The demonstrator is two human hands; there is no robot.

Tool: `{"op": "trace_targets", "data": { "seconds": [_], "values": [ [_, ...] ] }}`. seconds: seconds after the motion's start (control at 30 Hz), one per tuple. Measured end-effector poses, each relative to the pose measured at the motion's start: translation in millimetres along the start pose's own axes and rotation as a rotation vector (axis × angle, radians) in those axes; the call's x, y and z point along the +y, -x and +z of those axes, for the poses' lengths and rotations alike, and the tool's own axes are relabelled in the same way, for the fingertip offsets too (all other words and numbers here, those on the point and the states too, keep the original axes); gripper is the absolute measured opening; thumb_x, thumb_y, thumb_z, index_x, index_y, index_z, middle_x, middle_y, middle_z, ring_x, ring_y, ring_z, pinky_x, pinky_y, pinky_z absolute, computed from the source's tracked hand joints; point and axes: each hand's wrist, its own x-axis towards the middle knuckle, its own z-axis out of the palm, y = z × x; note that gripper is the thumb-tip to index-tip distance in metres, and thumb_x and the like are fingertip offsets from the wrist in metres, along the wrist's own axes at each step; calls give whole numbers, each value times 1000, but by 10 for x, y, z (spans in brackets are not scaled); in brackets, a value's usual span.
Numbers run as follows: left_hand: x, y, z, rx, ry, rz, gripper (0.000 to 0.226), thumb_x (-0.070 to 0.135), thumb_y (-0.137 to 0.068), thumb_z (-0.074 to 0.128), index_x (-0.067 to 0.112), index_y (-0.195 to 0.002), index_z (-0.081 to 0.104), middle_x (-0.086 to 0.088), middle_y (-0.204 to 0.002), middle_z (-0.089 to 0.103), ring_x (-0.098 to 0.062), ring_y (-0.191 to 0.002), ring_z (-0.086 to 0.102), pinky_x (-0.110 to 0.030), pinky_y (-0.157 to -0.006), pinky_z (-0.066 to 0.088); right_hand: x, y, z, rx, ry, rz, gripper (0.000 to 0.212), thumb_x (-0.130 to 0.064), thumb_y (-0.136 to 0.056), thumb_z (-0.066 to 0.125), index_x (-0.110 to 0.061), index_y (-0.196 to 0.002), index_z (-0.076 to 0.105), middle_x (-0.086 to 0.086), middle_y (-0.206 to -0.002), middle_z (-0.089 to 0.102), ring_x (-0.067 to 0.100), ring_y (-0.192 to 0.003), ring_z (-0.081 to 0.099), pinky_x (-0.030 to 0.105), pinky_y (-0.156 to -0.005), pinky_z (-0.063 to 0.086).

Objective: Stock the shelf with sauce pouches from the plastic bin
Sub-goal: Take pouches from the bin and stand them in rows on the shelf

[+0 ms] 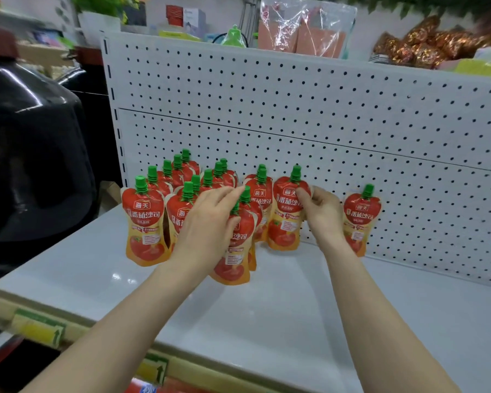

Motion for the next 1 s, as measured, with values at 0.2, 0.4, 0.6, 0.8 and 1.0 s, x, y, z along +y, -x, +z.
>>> {"op": "trace_targets", "data": {
  "seconds": [0.2, 0.4, 0.6, 0.8, 1.0],
  "values": [
    [-72, 38, 8, -26, 28, -12, 64, 7, -87, 66, 22, -145, 42, -1, -133, 57, -18, -123, 51, -33, -103, 44, 181, 53, 412, -184, 5, 14, 45, -52, -83, 65, -6, -81, 69, 18, -77, 71, 42, -77, 68, 59, -70, 56],
    [-96, 60, 33, -33, 18, -31, 67, 7, -87, 66, 23, -146, 39, 0, -130, 59, -17, -121, 52, -25, -100, 39, 170, 78, 454, -259, -25, -9, 3, -24, -85, 76, -25, -88, 78, -5, -78, 77, 11, -72, 74, 35, -66, 60],
    [-112, 73, 43, -24, 21, -43, 67, 9, -88, 66, 25, -147, 37, 2, -130, 58, -15, -121, 50, -21, -99, 35, 135, 69, 422, -272, 31, -75, 10, -31, -81, 79, -33, -90, 76, -8, -83, 77, 10, -80, 74, 43, -79, 61],
    [-127, 81, 36, -7, 32, -47, 67, 11, -87, 68, 23, -145, 39, 1, -132, 58, -16, -124, 49, -21, -100, 31, 83, 25, 354, -224, 107, -87, 18, -29, -82, 77, -31, -99, 73, -5, -83, 76, 11, -80, 72, 43, -81, 60],
    [-156, 175, -6, 72, 54, -30, 61, 13, -86, 68, 22, -142, 44, -1, -132, 56, -17, -126, 45, -23, -103, 31, -22, 157, 184, -154, 319, -125, 31, -34, -89, 70, -26, -119, 67, -7, -94, 72, 8, -91, 67, 35, -90, 55]
  ]
}}
